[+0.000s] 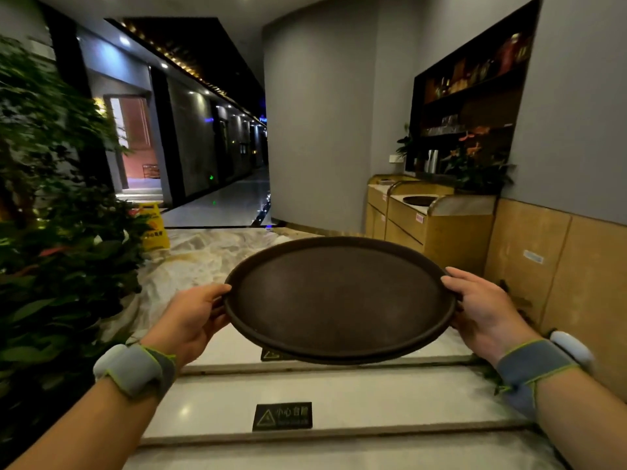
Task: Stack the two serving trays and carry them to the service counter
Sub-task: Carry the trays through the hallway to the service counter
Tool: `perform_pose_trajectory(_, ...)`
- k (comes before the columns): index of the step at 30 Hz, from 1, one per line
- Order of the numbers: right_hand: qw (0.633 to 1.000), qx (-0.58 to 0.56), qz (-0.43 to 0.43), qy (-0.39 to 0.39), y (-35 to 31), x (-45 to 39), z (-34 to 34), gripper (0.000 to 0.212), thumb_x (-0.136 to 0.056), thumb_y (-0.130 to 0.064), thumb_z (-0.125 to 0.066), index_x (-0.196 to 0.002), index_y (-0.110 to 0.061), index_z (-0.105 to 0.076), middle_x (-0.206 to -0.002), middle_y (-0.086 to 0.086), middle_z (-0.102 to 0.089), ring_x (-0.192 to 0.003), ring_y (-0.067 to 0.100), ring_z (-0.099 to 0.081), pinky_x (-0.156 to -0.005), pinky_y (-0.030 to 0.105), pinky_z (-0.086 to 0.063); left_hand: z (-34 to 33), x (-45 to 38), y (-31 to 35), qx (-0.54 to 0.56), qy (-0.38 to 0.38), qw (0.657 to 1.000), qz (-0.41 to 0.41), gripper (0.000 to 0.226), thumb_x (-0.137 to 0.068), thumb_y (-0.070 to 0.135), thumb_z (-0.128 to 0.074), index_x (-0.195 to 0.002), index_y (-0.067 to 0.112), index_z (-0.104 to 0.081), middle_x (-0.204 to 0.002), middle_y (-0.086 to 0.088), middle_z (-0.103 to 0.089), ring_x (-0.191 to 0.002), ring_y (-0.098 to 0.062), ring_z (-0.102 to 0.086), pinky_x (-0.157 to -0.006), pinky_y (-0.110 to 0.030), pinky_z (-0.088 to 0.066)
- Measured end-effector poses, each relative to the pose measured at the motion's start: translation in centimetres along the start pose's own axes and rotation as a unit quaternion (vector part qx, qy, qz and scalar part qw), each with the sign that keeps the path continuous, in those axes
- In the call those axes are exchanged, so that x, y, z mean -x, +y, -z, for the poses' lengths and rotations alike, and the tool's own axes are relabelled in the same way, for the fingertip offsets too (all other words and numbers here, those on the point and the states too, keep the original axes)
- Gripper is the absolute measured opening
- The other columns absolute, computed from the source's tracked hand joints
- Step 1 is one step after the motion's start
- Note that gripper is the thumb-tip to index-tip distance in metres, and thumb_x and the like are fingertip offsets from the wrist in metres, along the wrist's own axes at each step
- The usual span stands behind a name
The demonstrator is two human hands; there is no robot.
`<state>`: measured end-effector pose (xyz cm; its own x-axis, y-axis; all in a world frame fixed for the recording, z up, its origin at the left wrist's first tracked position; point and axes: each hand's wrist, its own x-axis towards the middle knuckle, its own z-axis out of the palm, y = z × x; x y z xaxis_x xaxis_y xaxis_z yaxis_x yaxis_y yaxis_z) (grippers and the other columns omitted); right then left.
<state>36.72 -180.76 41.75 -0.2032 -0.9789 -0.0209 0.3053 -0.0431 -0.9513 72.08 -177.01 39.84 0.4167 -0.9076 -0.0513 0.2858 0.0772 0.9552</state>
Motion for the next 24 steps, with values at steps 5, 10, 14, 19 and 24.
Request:
perform_pose_trajectory(5, 1.000, 0.004, -0.003, 0.017, 0.6, -14.0, -6.3, 0.039, -0.095, -0.007, -0.052, -0.133, -0.012, -0.056, -0.104, 0.011, -0.064, -0.093, 0.028, -0.063, -0.094, 0.049, -0.052, -4.3, -16.3, 1.2, -0.022, -0.011, 1.000, -0.001, 0.014, -0.090, 0.009, -0.051, -0.092, 0.000, -0.062, -0.078, -0.012, -0.061, -0.054, -0.015, -0.065, -0.048, -0.022, -0.055)
perform_pose_trajectory(10, 1.000, 0.010, 0.003, 0.023, 1.7, -26.1, -9.6, 0.036, -0.096, -0.009, -0.051, -0.131, -0.013, -0.058, -0.104, 0.008, -0.066, -0.091, 0.024, -0.063, -0.089, 0.046, -0.055, -8.7, -28.7, 0.7, -0.027, -0.014, 1.000, 0.001, 0.012, -0.089, 0.008, -0.052, -0.086, 0.002, -0.062, -0.069, -0.010, -0.064, -0.048, -0.012, -0.063, -0.045, -0.022, -0.052)
perform_pose_trajectory(14, 0.999, 0.016, -0.006, 0.033, 2.7, -39.8, -12.6, 0.035, -0.095, -0.008, -0.052, -0.129, -0.013, -0.060, -0.103, 0.008, -0.067, -0.089, 0.023, -0.064, -0.068, 0.034, -0.055, -14.1, -41.2, -0.4, -0.034, -0.012, 0.999, 0.015, 0.013, -0.089, 0.008, -0.052, -0.086, 0.002, -0.063, -0.065, -0.008, -0.067, -0.055, -0.017, -0.065, -0.046, -0.024, -0.053)
perform_pose_trajectory(19, 0.999, 0.004, -0.022, 0.031, 1.5, -55.3, -16.4, 0.037, -0.093, -0.004, -0.054, -0.129, -0.010, -0.059, -0.094, 0.010, -0.066, -0.074, 0.020, -0.061, -0.046, 0.023, -0.050, -21.1, -54.1, -0.1, -0.025, 0.000, 1.000, 0.019, 0.012, -0.090, 0.007, -0.050, -0.088, 0.001, -0.061, -0.079, -0.013, -0.061, -0.068, -0.021, -0.059, -0.047, -0.023, -0.054)
perform_pose_trajectory(24, 0.999, -0.004, -0.033, 0.019, -1.6, -68.6, -21.1, 0.035, -0.093, -0.001, -0.053, -0.126, -0.009, -0.060, -0.088, 0.010, -0.065, -0.067, 0.020, -0.058, -0.036, 0.015, -0.045, -26.7, -65.9, 2.7, -0.024, 0.000, 1.000, 0.011, 0.013, -0.090, 0.008, -0.051, -0.088, 0.002, -0.062, -0.076, -0.011, -0.063, -0.052, -0.013, -0.064, -0.045, -0.022, -0.052)
